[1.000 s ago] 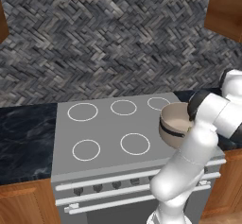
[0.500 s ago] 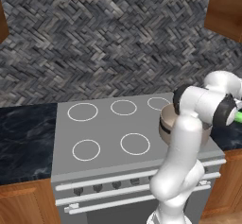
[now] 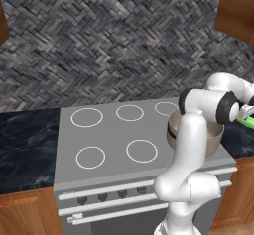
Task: Put the broccoli and corn in the pot. Retrieve the spatula and lightly stir the vegetables in the pot.
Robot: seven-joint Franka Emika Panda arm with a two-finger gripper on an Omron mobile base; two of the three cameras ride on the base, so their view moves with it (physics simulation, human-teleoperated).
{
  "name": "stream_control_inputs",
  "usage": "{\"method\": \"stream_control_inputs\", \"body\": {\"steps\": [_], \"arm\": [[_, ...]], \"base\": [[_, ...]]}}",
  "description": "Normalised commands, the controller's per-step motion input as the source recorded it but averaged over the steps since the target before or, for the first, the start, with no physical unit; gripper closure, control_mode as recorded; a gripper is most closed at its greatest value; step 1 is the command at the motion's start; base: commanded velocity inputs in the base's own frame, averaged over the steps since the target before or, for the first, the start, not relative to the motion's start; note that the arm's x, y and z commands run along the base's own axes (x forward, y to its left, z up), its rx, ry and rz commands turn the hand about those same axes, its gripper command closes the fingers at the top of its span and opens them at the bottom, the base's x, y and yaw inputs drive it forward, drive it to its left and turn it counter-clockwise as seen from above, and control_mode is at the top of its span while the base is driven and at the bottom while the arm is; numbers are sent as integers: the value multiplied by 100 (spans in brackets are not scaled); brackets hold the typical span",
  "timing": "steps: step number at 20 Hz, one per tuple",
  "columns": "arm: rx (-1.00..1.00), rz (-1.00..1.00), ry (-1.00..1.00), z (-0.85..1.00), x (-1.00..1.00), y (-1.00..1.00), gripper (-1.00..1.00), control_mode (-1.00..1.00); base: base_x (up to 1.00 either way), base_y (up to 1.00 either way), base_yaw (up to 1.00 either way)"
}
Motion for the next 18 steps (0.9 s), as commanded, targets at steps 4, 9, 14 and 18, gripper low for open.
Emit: {"method": "stream_control_inputs", "body": {"steps": [4,9,14,18], "arm": [[0,0,0,-15,40,-21,-100,-100],[0,1,0,-24,23,-12,-100,-100],[0,0,3,-31,31,-7,-100,-100],[0,0,6,-37,30,-6,-100,-100]], "base": [[0,0,0],[0,0,0],[0,0,0],[0,0,0]]}}
